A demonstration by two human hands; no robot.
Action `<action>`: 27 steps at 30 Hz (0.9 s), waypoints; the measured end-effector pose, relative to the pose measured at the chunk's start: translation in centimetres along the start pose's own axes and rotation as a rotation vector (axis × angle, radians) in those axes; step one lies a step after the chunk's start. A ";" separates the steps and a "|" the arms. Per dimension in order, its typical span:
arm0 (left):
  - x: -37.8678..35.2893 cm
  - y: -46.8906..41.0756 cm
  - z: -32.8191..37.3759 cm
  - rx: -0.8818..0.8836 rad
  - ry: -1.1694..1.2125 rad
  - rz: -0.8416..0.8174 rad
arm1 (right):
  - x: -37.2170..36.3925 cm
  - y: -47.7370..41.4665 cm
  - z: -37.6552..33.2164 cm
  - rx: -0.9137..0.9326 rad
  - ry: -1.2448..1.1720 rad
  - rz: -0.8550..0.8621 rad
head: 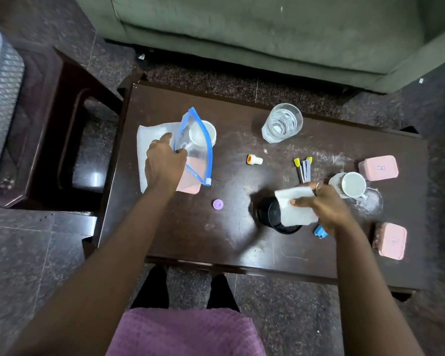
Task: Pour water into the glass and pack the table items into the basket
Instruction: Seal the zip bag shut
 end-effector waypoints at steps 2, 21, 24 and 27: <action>-0.3 0.1 0.3 -0.007 0.003 0.001 | 0.0 -0.1 0.8 -0.034 0.326 -0.018; -2.2 0.7 0.8 -0.001 0.004 -0.017 | -1.6 0.5 2.9 -0.194 0.667 0.401; -2.5 0.8 0.9 0.000 0.020 -0.019 | -1.5 0.5 2.9 -0.255 0.737 0.446; -2.6 0.8 0.8 -0.009 0.043 -0.019 | -3.0 0.1 2.7 -0.250 0.878 0.399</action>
Point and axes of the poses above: each hand's wrist, its own y-axis away from the middle knuckle, its own x-axis out of the back of the hand, z = x × y, the point moved 9 cm from there along -y, towards the middle knuckle, and after that the axes turned 7 degrees about -z, right-handed, at the moved point
